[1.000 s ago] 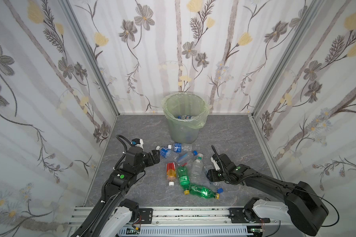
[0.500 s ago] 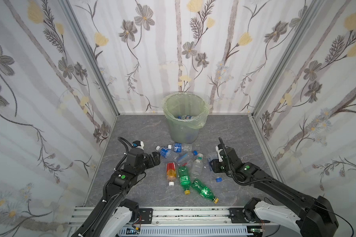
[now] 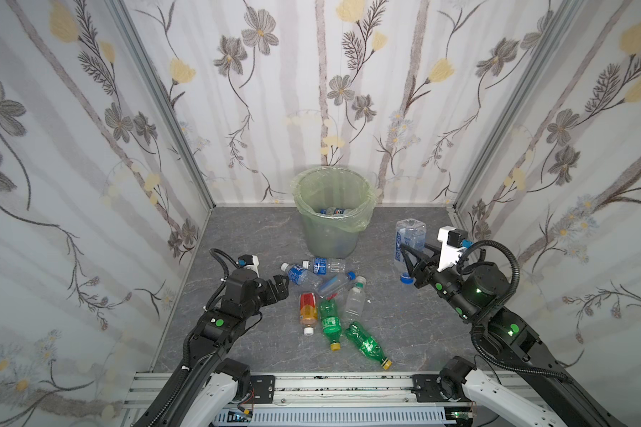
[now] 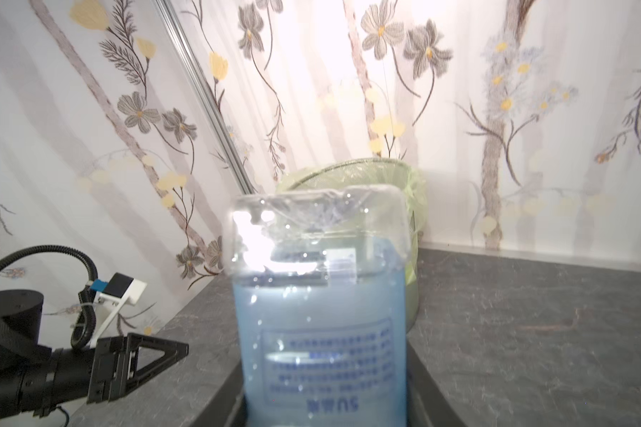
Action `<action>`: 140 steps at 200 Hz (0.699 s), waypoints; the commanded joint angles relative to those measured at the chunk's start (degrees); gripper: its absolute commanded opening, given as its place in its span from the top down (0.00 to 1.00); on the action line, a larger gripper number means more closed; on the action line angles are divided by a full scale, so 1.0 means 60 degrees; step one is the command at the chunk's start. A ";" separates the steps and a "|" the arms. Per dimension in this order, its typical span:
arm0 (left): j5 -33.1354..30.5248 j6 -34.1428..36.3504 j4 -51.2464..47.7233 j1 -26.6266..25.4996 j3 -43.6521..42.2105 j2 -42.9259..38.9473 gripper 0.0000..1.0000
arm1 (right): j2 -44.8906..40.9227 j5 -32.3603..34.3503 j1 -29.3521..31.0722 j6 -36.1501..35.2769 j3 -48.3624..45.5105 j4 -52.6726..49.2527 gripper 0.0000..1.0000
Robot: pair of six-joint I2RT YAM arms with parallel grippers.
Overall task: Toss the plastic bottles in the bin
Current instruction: 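Carry the square clear bottle over the bin and release it with the right gripper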
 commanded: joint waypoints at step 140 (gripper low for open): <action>0.1654 -0.0234 0.0241 0.0009 -0.0355 0.0343 0.00 | 0.8453 -0.2053 -0.0795 -0.0589 0.8829 -0.2379 0.07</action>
